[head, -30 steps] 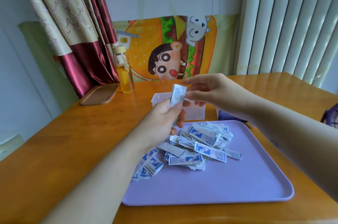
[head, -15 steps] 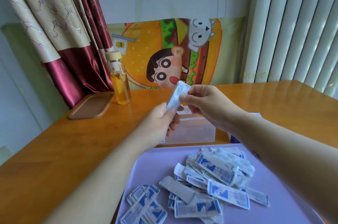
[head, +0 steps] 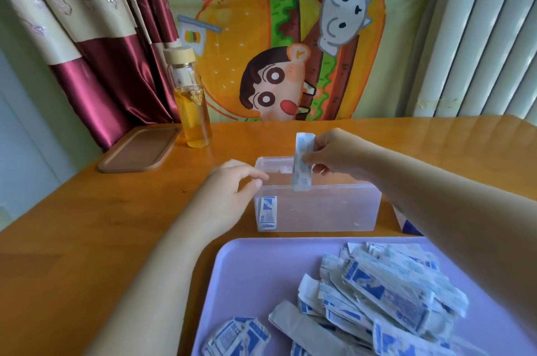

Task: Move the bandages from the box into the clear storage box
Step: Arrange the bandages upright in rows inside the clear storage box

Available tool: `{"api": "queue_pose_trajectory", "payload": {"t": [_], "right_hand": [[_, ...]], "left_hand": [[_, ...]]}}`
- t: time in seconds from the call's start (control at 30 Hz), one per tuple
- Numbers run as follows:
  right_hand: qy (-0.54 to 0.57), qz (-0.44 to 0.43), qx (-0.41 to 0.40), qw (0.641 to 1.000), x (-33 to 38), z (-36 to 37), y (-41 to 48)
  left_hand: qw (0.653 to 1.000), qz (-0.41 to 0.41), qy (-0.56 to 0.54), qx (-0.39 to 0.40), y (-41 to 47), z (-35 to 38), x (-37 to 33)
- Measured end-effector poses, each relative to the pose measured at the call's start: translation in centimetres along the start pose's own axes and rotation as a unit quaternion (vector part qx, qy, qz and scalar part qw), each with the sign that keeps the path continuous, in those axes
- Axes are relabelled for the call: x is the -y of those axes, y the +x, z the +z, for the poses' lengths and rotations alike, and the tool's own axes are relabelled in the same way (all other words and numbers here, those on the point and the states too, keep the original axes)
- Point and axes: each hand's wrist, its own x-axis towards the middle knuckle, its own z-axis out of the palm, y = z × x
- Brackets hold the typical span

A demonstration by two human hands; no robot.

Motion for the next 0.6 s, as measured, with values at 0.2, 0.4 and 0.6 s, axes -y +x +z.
{"api": "queue_pose_trajectory", "payload": {"t": [0.2, 0.4, 0.6], "right_hand": [[0.015, 0.139, 0.139, 0.98, -1.3, 2.9, 2.9], [-0.112, 0.151, 0.184, 0.965, -1.7, 4.8, 3.5], [-0.117, 0.208, 0.2, 0.95, -1.5, 6.0, 3.7]], "left_hand": [[0.998, 0.009, 0.018, 0.053, 0.1, 0.3, 0.8], [0.996, 0.018, 0.021, 0.081, 0.3, 0.5, 1.1], [0.996, 0.032, 0.019, 0.083, 0.2, 0.4, 1.3]]}}
